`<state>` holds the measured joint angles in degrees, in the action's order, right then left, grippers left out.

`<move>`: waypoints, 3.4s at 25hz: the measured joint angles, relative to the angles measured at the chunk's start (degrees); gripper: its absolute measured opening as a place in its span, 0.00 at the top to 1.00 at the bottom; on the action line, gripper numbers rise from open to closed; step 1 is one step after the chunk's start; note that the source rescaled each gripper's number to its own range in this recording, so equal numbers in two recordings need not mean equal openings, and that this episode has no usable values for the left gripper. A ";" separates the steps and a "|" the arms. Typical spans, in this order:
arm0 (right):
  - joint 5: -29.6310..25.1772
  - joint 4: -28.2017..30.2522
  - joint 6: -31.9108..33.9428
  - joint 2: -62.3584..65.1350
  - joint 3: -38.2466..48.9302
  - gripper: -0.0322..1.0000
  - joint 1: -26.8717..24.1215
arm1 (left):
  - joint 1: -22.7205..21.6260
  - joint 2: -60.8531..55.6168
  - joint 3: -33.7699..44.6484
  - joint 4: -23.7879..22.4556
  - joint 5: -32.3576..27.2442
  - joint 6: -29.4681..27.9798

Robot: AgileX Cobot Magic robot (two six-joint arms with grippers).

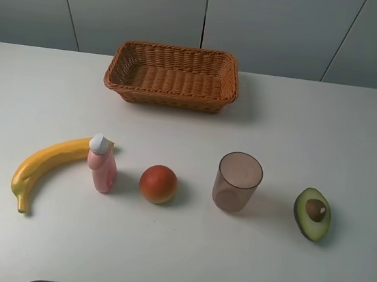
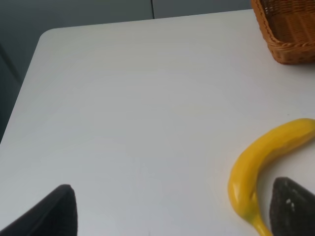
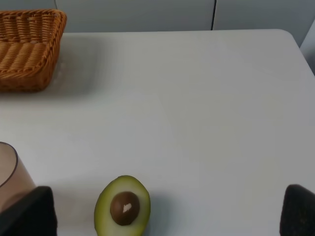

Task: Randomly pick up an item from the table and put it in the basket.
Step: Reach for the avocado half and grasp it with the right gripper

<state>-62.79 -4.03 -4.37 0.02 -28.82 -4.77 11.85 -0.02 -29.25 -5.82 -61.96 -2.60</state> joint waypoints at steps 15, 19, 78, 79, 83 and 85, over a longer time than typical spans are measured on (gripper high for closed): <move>0.00 0.00 0.00 0.00 0.00 0.06 0.00 | 0.00 0.00 0.00 0.00 0.00 0.00; 0.00 -0.20 0.37 0.00 0.00 0.06 0.00 | 0.00 0.00 0.00 0.00 0.00 0.00; 31.08 -4.64 -5.28 -95.94 -3.94 0.09 10.90 | 0.00 0.00 0.00 0.00 0.00 0.00; 31.08 -4.75 -5.44 -96.18 -3.94 0.09 10.90 | 0.00 0.00 0.00 0.00 0.00 0.00; 31.20 -5.72 -5.56 -97.39 -3.94 0.09 10.90 | 0.00 0.00 0.00 0.00 0.00 0.00; 31.20 -5.72 -5.66 -97.64 -3.94 0.09 11.00 | 0.00 0.00 0.00 0.00 0.00 0.00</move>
<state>-31.58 -9.75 -10.03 -97.61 -32.76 6.24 11.85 -0.02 -29.25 -5.82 -61.96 -2.60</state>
